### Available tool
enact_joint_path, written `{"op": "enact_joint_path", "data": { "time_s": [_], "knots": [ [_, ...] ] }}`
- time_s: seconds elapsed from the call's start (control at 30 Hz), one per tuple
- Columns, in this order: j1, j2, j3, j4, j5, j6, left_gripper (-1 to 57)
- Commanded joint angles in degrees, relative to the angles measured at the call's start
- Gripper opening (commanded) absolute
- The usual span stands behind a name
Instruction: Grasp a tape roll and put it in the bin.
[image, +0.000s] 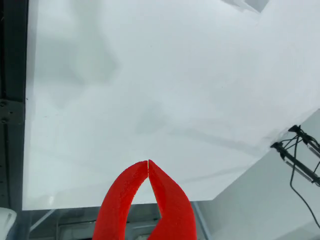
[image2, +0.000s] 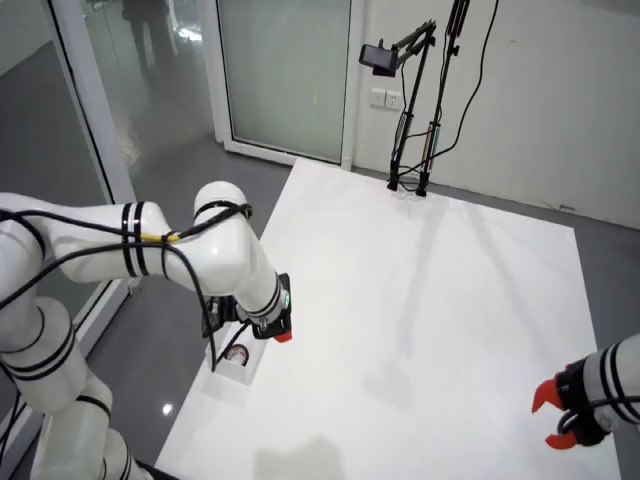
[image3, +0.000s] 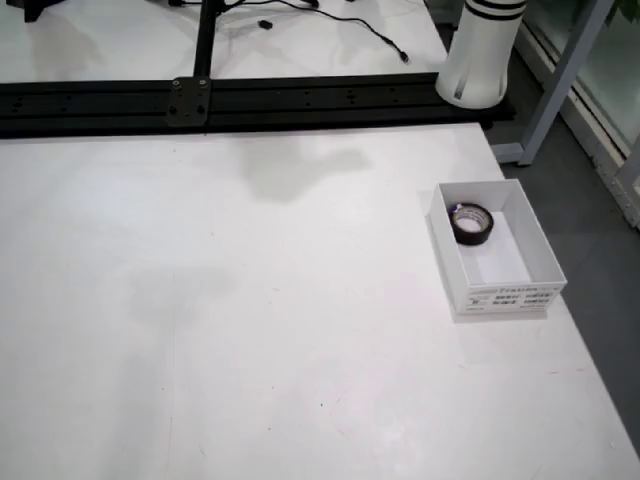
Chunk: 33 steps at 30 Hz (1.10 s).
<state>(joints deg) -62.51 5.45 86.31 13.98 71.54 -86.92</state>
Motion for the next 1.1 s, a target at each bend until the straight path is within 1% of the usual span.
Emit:
{"op": "enact_joint_path", "data": {
  "time_s": [0.03, 0.57, 1.1],
  "knots": [
    [1.16, -0.09, 0.00, 0.09, 0.00, 0.00, -0.4],
    [-2.44, -0.09, 0.00, 0.00, 0.00, 0.00, -0.4],
    [-0.42, -0.09, 0.00, 0.00, 0.00, 0.09, -0.4]
  ]
}}
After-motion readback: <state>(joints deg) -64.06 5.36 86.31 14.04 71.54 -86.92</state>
